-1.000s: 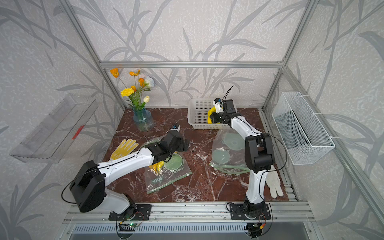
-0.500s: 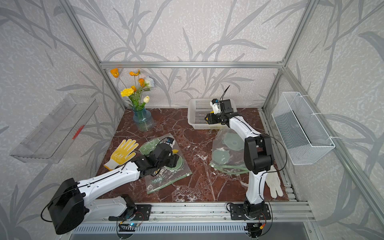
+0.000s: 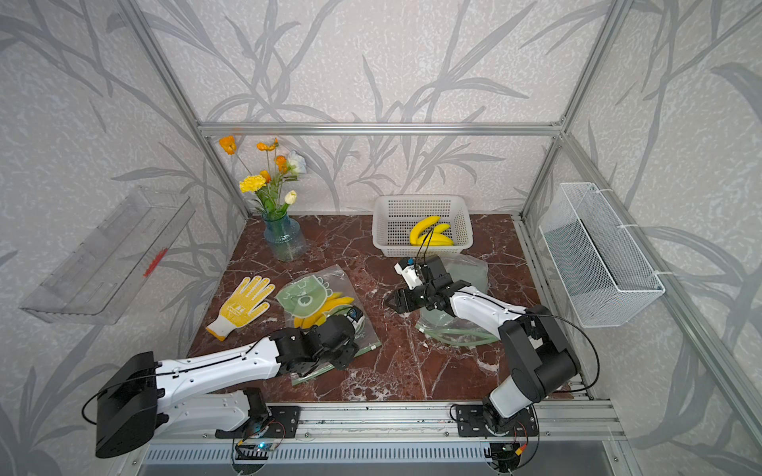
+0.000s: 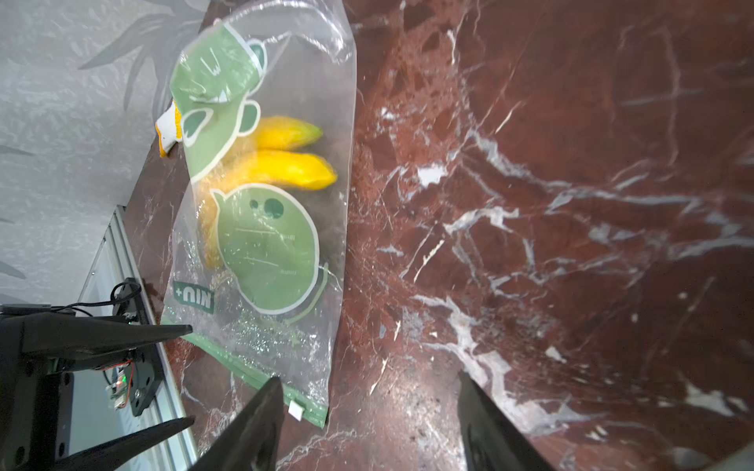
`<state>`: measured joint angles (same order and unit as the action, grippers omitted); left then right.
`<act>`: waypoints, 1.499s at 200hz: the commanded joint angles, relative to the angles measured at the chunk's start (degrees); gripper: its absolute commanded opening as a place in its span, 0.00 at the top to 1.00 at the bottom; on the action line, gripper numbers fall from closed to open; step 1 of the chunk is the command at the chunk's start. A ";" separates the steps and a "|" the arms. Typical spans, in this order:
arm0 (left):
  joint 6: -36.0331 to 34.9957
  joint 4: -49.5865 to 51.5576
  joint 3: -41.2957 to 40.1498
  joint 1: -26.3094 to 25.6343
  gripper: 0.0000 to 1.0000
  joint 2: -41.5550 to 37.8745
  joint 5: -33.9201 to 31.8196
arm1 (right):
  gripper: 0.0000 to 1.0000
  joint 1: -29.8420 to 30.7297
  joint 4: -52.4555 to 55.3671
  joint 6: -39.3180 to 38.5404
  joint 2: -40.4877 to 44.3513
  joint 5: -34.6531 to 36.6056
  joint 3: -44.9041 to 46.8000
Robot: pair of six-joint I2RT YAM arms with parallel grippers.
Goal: Open the zip-top bag and take out the banana
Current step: Place the banana in the basket, then pick up the zipper food storage bag at the center of the board.
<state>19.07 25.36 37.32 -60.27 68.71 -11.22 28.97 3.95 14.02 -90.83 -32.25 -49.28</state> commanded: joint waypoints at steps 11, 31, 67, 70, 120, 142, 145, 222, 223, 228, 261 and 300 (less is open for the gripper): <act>1.56 3.78 1.82 -5.05 0.44 0.76 -10.03 | 0.34 2.09 -4.41 0.21 -0.83 -3.06 -0.42; 1.07 2.29 1.82 -8.91 0.44 4.43 -11.57 | 0.35 2.13 -5.79 1.20 -1.57 -4.90 0.30; 2.73 3.81 5.76 -13.05 0.49 15.96 -14.66 | 0.36 2.10 -4.98 0.12 -2.80 -6.91 1.30; 3.01 4.17 6.21 -13.37 0.50 16.90 -15.21 | 0.37 2.14 -5.07 0.06 -2.74 -6.87 1.48; 5.93 5.57 7.33 -15.73 0.51 20.28 -19.37 | 0.36 1.92 -3.77 -2.26 -4.25 -8.51 0.68; 6.38 5.66 7.58 -16.09 0.53 22.20 -19.34 | 0.36 1.75 -5.20 -1.88 -4.75 -8.71 1.10; 6.48 5.80 7.73 -16.18 0.54 22.59 -19.45 | 0.36 1.71 -5.40 -1.75 -4.79 -8.72 1.18; 12.98 10.52 11.93 -18.13 0.70 32.89 -25.69 | 0.36 -1.82 -6.20 -1.86 -3.22 -10.43 3.13; 13.04 10.51 11.82 -18.13 0.71 32.94 -25.73 | 0.36 -1.82 -6.22 -1.88 -3.22 -10.45 3.13; 14.08 10.44 11.44 -18.13 0.73 33.00 -26.38 | 0.37 -1.82 -6.23 -1.86 -3.22 -10.46 3.22; 16.44 11.08 11.84 -18.13 0.97 34.69 -28.56 | 0.36 -1.84 -6.93 -0.95 -4.15 -10.77 3.05; 17.05 8.54 9.29 -18.04 1.00 32.72 -29.20 | 0.37 -1.81 -6.52 -1.35 -4.10 -10.49 2.87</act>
<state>34.48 34.46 49.21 -78.43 102.50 -40.86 27.16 -1.98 12.67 -95.20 -42.13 -46.46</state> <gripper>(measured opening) 0.047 0.634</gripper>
